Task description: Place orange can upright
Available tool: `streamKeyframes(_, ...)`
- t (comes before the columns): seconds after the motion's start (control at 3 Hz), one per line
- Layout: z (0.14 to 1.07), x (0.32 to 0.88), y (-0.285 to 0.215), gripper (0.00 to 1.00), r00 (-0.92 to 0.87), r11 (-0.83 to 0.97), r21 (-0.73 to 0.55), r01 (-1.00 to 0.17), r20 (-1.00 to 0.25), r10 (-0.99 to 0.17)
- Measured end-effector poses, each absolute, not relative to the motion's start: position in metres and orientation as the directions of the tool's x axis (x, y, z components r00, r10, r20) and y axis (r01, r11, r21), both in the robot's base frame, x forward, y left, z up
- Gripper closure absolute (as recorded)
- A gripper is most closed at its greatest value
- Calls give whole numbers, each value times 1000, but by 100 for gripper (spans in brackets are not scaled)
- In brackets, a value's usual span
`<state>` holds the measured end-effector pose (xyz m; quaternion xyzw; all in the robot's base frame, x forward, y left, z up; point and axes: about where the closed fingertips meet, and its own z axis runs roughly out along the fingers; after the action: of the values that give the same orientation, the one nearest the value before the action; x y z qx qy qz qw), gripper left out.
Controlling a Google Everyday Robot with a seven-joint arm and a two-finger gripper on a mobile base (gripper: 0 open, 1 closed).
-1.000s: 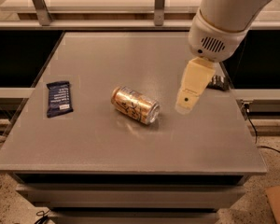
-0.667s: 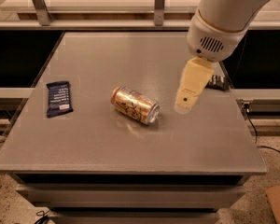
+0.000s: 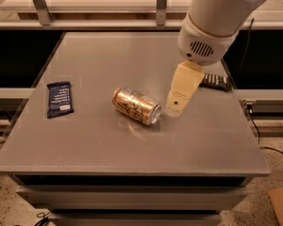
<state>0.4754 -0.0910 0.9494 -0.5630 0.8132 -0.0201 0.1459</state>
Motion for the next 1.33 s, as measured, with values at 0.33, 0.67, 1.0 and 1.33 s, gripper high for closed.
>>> streamKeyframes(0.33, 941, 484, -61, 0, -310, 349, -203, -915, -199, -930)
streamKeyframes(0.67, 926, 497, -32, 0, -300, 331, -181, -926, -178, -937)
streamKeyframes(1.0, 906, 508, -10, 0, -303, 325, -145, -935, -153, -941)
streamKeyframes(1.33, 880, 515, 10, 0, -330, 344, -95, -934, -141, -933)
